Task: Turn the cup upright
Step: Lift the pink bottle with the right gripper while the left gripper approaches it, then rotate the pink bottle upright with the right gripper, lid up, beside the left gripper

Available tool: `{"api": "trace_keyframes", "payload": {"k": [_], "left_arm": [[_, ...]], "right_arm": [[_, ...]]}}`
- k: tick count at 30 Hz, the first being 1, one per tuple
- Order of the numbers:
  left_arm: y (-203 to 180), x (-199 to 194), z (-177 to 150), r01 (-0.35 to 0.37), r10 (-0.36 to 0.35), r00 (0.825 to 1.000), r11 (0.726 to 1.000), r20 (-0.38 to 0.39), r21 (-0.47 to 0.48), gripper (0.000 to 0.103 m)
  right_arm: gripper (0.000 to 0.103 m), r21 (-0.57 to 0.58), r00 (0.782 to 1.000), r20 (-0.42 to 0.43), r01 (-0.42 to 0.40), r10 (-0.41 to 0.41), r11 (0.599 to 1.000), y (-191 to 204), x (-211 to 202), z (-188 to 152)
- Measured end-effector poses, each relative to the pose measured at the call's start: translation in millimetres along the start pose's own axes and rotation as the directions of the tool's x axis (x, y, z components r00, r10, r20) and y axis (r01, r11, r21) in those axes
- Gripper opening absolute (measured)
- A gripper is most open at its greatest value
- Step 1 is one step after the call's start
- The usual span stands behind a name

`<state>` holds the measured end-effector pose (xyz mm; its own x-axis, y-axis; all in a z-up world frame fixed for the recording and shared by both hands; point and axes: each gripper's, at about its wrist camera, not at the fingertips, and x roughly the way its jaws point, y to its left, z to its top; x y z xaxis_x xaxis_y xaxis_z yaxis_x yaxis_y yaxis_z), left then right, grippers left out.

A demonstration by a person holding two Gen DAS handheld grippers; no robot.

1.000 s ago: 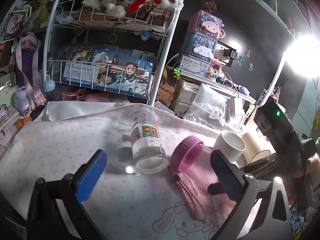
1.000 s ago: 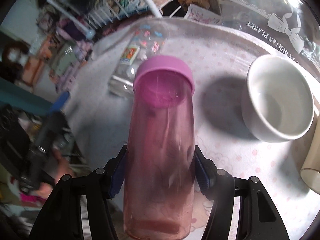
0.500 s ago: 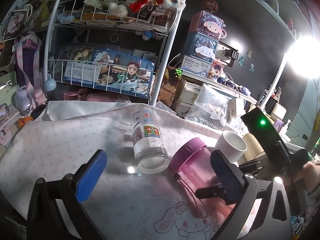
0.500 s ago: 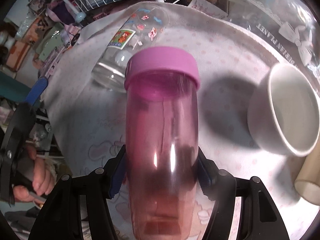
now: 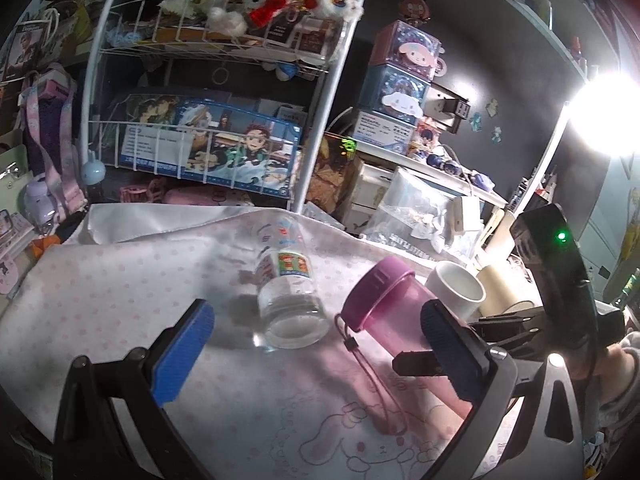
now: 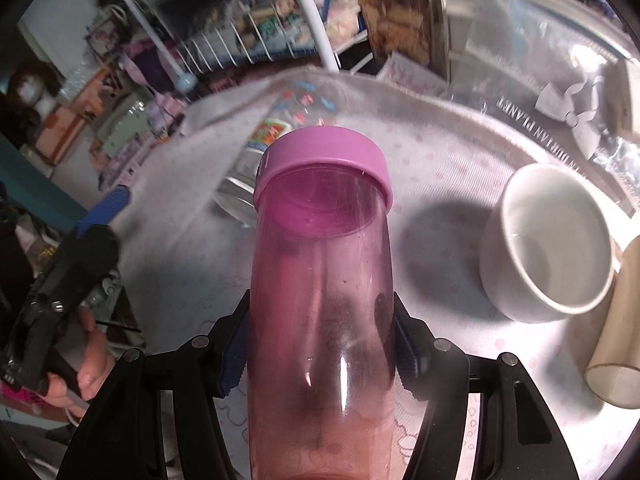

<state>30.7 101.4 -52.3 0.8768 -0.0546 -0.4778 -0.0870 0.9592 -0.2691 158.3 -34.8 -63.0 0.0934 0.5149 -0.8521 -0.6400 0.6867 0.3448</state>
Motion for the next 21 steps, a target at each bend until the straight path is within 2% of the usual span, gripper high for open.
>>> {"api": "trace_keyframes", "payload": {"k": [4,7,9,12,14,16,18,21], "left_arm": [[-11,1,3,0.038,-0.038,0.999,0.999,-0.006,0.002,0.102],[-20,3,7,0.133,-0.133,0.991,0.991,-0.013,-0.01,0.102],[-28,6,10,0.229,-0.23,0.973,0.973,-0.029,-0.031,0.102],[-42,15,11,0.32,-0.324,0.944,0.945,-0.056,-0.063,0.102],[-51,21,12,0.351,-0.357,0.931,0.933,-0.076,-0.08,0.1],[-62,28,11,0.401,-0.411,0.906,0.91,-0.098,-0.105,0.093],[-70,32,11,0.441,-0.454,0.885,0.889,-0.107,-0.124,0.091],[-84,32,12,0.473,-0.485,0.867,0.873,-0.112,-0.115,0.087]], "right_arm": [[0.056,-0.002,0.997,0.073,-0.02,0.02,1.0,-2,-19,-8],[0.056,-0.017,0.992,0.125,-0.016,0.018,1.0,-4,-35,-15],[0.056,-0.035,0.987,0.162,-0.014,0.02,0.999,-3,-45,-23],[0.056,-0.06,0.974,0.224,-0.023,0.035,0.998,0,-59,-33],[0.056,-0.074,0.963,0.267,-0.019,0.038,0.997,1,-68,-39],[0.056,-0.081,0.95,0.31,-0.021,0.045,0.996,0,-79,-46],[0.056,-0.093,0.936,0.346,-0.028,0.059,0.995,0,-87,-51],[0.056,-0.104,0.923,0.377,-0.041,0.077,0.994,-3,-97,-56]]}}
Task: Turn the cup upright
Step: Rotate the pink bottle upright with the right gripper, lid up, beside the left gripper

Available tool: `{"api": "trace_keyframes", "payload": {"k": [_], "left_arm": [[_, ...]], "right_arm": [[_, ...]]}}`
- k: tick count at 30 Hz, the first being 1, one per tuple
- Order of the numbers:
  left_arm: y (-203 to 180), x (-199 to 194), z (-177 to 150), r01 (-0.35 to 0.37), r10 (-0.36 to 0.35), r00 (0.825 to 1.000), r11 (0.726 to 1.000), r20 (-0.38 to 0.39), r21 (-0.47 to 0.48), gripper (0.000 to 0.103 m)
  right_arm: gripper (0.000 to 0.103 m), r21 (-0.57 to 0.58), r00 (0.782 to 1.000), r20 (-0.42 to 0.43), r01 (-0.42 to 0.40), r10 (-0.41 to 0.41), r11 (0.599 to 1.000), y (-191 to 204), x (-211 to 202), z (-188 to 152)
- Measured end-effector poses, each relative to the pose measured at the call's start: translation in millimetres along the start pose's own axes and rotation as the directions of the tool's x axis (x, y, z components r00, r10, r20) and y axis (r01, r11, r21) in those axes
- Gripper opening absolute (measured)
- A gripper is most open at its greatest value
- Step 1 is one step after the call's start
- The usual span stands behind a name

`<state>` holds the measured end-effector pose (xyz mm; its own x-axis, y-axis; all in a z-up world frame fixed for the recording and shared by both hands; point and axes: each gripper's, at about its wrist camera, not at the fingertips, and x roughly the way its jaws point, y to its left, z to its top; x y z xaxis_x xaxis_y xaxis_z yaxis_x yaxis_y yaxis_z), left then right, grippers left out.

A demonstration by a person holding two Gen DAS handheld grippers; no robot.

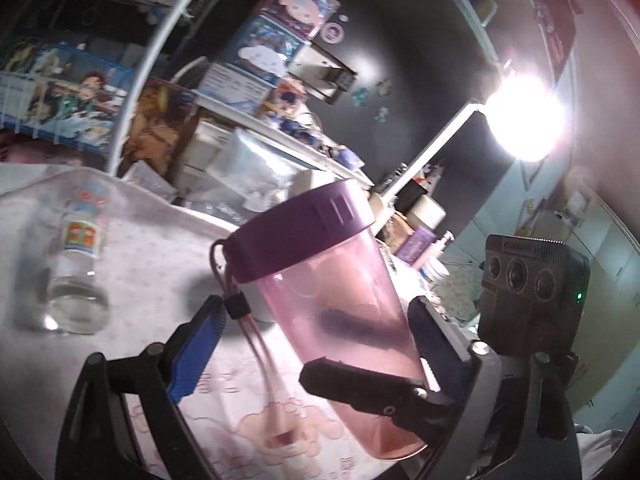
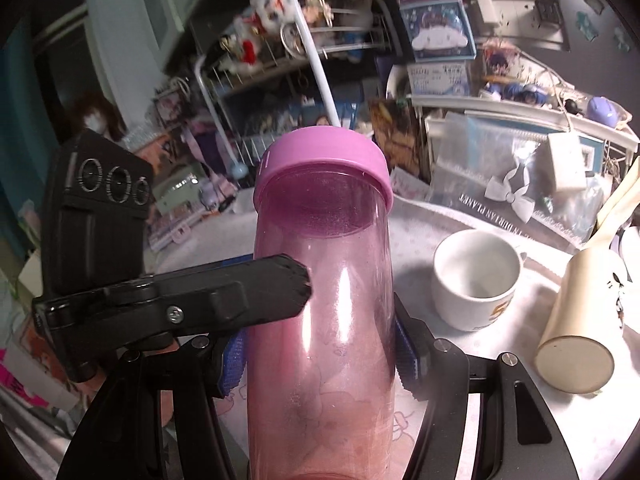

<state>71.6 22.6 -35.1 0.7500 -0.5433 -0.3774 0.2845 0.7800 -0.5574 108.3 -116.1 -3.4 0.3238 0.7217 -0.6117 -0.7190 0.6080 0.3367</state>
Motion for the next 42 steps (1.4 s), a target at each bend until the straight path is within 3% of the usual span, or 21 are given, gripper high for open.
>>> {"api": "trace_keyframes", "payload": {"k": [3,6,13,17,26,32,42], "left_arm": [[-8,9,0,0.035,-0.035,0.999,0.999,-0.02,0.0,0.082],[-16,16,-1,0.063,-0.063,0.997,0.998,-0.035,0.009,0.07],[-35,19,-3,0.016,-0.015,1.0,0.993,-0.009,0.12,0.059],[-44,21,-8,-0.027,0.029,1.0,0.981,-0.01,0.193,0.059],[-49,23,-18,-0.066,0.059,0.998,0.951,0.034,0.301,0.059],[-43,23,-25,-0.03,0.025,0.999,0.947,0.019,0.319,0.06],[-46,23,-34,-0.03,0.035,0.999,0.934,-0.008,0.357,0.06]], "right_arm": [[0.056,-0.009,1.0,0.021,-0.011,0.011,1.0,-4,-11,-4],[0.056,-0.021,0.999,0.038,-0.02,0.021,1.0,-7,-19,-8],[0.056,0.01,0.997,0.013,-0.078,0.077,0.997,-25,-20,-13],[0.056,0.012,0.997,0.002,-0.081,0.081,0.997,-28,-17,-18],[0.056,-0.087,0.996,0.015,-0.086,0.087,0.993,-30,-12,-22],[0.056,-0.186,0.999,0.013,-0.034,0.037,0.982,-25,-10,-28],[0.058,-0.206,0.999,0.004,-0.05,0.052,0.977,-26,-17,-34]]}}
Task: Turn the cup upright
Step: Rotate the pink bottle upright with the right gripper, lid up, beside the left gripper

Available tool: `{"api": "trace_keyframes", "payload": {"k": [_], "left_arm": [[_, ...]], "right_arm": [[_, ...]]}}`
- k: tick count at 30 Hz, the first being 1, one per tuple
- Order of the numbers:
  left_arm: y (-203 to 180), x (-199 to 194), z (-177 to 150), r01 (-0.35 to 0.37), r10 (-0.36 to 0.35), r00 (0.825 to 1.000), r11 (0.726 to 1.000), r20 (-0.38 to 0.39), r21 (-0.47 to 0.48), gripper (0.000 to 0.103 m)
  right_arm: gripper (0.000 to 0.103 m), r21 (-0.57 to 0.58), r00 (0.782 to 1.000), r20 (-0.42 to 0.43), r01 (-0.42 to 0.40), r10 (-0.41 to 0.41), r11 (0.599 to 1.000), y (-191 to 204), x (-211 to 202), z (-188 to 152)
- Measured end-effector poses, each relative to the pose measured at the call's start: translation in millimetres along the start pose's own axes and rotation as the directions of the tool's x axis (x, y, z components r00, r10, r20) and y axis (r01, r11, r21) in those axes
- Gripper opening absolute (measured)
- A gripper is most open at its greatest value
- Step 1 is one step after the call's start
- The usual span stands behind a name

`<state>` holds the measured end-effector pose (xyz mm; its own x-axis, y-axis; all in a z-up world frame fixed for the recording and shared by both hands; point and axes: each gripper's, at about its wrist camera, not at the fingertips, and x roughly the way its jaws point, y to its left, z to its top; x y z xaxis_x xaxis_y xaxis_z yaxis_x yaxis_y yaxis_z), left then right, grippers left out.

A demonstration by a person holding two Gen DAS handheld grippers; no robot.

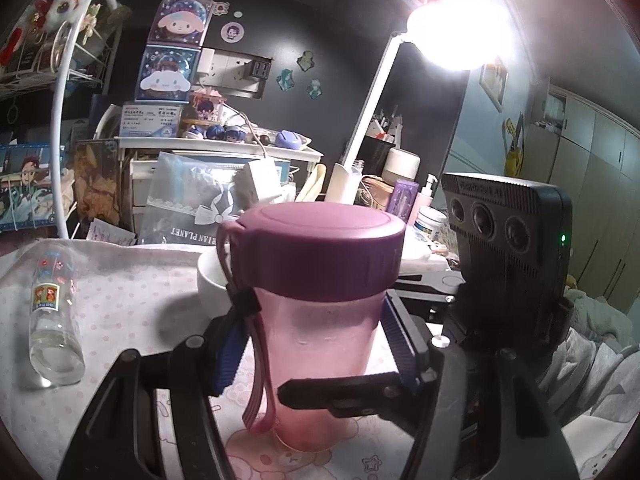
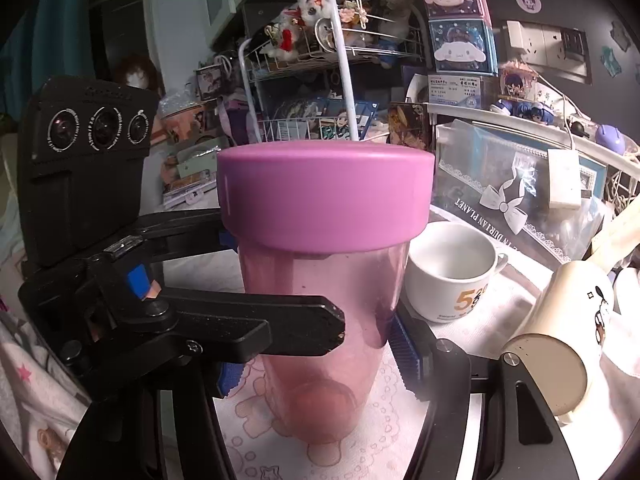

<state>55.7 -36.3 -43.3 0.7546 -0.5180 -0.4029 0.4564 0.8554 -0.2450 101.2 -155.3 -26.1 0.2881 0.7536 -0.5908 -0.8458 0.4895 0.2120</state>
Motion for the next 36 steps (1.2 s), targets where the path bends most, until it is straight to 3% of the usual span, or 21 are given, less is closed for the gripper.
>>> {"api": "trace_keyframes", "payload": {"k": [5,12,19,22,25,29,34,36], "left_arm": [[-6,-4,-1,0.025,-0.024,1.0,1.0,-0.007,0.018,0.061],[-6,0,2,0.013,-0.013,1.0,1.0,0.004,0.004,0.061],[-17,2,-2,0.013,-0.012,1.0,0.997,-0.014,0.071,0.061],[-18,0,-1,0.05,-0.049,0.999,0.997,-0.019,0.052,0.063],[-19,-1,1,0.036,-0.035,0.999,0.999,-0.026,0.038,0.064],[-22,-1,2,0.021,-0.019,0.999,0.999,-0.04,0.046,0.066],[-26,-7,5,-0.009,0.009,1.0,0.999,-0.016,0.053,0.086],[-28,-12,9,-0.012,0.012,1.0,0.999,-0.006,0.051,0.087]], "right_arm": [[0.057,-0.019,1.0,-0.001,0.005,-0.005,1.0,5,-7,-7],[0.057,-0.05,0.995,0.06,0.083,-0.08,0.995,10,-11,-11],[0.057,-0.032,0.997,0.052,0.062,-0.061,0.998,5,-14,-15],[0.058,-0.028,0.997,0.046,0.058,-0.056,0.998,6,-18,-18],[0.058,-0.012,0.998,0.042,0.056,-0.056,0.998,5,-20,-19],[0.068,0.004,0.996,0.054,0.064,-0.064,0.998,4,-25,-20],[0.076,0.023,0.996,0.068,0.061,-0.062,0.998,5,-32,-20],[0.078,0.016,0.994,0.07,0.08,-0.081,0.997,8,-34,-20]]}}
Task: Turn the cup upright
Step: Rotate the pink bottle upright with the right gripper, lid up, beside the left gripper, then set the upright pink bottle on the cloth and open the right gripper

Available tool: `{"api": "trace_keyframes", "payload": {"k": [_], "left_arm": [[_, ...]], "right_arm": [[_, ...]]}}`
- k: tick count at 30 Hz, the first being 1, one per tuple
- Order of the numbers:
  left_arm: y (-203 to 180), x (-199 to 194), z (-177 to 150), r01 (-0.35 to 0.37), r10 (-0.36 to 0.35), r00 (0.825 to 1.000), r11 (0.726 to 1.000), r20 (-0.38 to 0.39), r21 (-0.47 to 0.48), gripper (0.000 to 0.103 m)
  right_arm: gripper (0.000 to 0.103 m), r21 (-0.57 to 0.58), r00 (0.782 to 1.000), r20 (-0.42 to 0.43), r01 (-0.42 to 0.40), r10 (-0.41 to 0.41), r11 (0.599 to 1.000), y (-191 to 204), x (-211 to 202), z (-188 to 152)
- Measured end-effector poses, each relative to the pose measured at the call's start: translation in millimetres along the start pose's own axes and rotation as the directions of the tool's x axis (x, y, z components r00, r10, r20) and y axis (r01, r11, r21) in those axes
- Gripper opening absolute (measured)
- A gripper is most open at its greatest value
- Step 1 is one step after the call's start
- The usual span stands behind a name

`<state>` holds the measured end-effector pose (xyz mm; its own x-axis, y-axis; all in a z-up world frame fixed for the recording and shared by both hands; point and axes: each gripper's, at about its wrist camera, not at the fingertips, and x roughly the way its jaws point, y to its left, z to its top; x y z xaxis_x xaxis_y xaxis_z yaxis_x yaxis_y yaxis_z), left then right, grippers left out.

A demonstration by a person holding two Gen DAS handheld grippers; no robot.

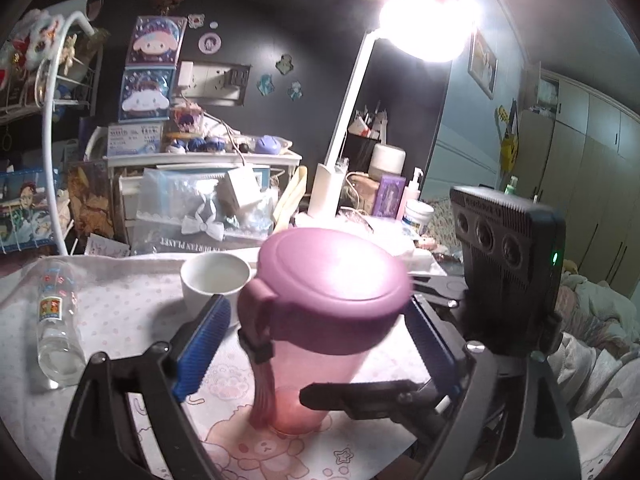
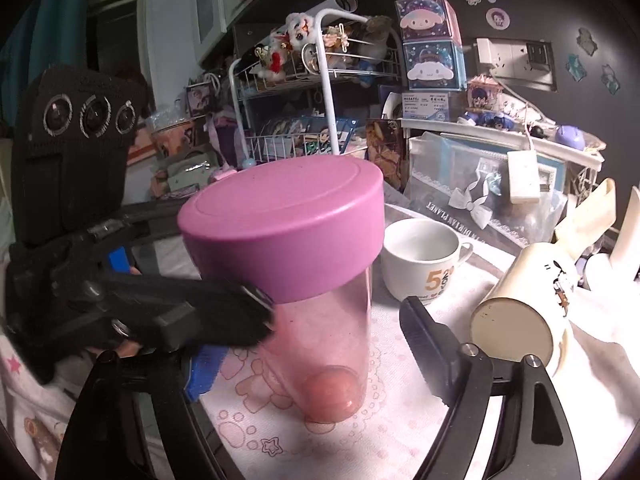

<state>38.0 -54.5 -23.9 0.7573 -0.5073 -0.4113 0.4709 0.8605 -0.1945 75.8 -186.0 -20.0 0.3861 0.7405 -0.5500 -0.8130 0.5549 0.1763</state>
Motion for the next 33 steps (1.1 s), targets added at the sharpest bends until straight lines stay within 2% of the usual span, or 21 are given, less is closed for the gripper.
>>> {"api": "trace_keyframes", "payload": {"k": [7,11,12,15,20,23,27,33], "left_arm": [[-9,-19,6,-0.079,0.079,0.996,0.997,0.032,0.017,0.087],[-7,-32,10,-0.163,0.163,0.985,0.987,0.046,-0.007,0.09],[-6,-37,11,-0.203,0.203,0.978,0.979,0.055,-0.021,0.098],[-5,-46,12,-0.294,0.295,0.952,0.955,0.078,-0.03,0.1],[-1,-50,10,-0.431,0.434,0.897,0.901,0.078,-0.051,0.1],[3,-53,8,-0.46,0.464,0.882,0.886,0.079,-0.069,0.1],[1,-54,6,-0.48,0.485,0.871,0.874,0.082,-0.073,0.102],[2,-54,5,-0.479,0.485,0.871,0.874,0.077,-0.082,0.102]], "right_arm": [[0.08,0.0,0.999,0.009,0.031,-0.031,1.0,7,-14,-1],[0.089,0.005,0.996,0.033,0.079,-0.079,0.997,12,-32,-1],[0.091,0.01,0.994,0.045,0.102,-0.102,0.995,13,-40,0],[0.097,0.026,0.978,0.062,0.2,-0.201,0.979,16,-54,1],[0.099,0.042,0.912,0.097,0.397,-0.4,0.917,27,-80,2],[0.102,0.08,0.89,0.134,0.428,-0.435,0.9,31,-98,3],[0.102,0.114,0.877,0.162,0.438,-0.452,0.892,31,-113,7],[0.102,0.119,0.871,0.172,0.446,-0.461,0.887,34,-118,9]]}}
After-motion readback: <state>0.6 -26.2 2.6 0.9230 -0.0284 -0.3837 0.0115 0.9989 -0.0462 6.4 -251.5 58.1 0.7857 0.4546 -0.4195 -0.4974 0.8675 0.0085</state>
